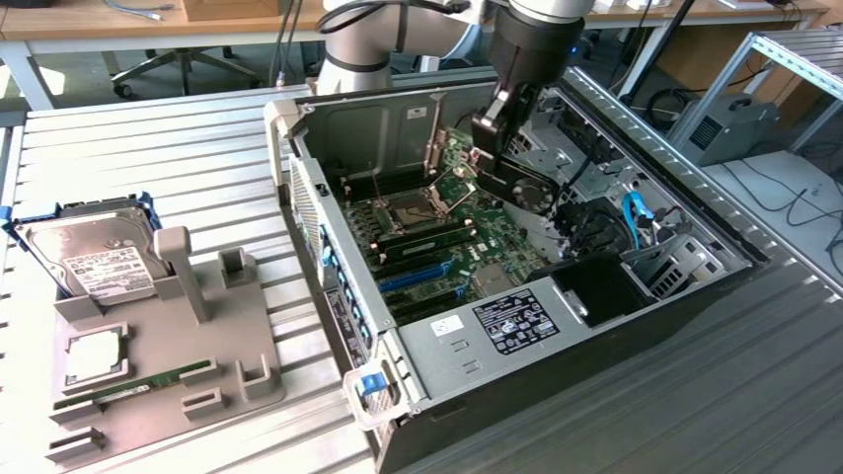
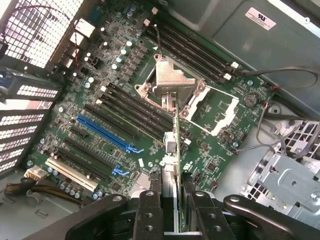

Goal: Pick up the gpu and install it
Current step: 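Insert the gpu into the slot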

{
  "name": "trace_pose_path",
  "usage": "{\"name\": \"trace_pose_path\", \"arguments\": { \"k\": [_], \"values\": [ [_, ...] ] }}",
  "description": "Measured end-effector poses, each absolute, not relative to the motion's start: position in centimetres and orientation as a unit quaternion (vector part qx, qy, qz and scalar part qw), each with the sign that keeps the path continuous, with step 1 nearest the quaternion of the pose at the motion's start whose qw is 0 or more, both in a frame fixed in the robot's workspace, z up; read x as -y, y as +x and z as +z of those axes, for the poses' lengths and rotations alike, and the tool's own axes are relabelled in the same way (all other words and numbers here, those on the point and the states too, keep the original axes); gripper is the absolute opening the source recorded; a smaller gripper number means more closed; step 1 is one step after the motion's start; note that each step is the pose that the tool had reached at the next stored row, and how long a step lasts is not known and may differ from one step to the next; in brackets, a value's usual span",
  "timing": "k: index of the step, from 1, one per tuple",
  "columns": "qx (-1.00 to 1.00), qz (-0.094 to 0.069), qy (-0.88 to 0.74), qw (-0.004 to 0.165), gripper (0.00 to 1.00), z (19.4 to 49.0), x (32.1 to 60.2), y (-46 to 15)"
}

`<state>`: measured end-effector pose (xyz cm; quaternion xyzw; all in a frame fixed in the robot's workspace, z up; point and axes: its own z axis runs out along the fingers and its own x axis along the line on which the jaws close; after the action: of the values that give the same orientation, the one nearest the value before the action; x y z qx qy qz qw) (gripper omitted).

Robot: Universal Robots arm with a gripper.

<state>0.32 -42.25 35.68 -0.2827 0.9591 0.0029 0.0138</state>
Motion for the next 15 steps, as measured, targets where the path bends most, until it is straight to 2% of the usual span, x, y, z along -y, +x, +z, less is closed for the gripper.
{"name": "trace_pose_path", "arguments": {
  "k": [15],
  "values": [
    [-0.947, 0.003, -0.322, 0.014, 0.27, 35.68, 42.25, 0.32]
  ]
}}
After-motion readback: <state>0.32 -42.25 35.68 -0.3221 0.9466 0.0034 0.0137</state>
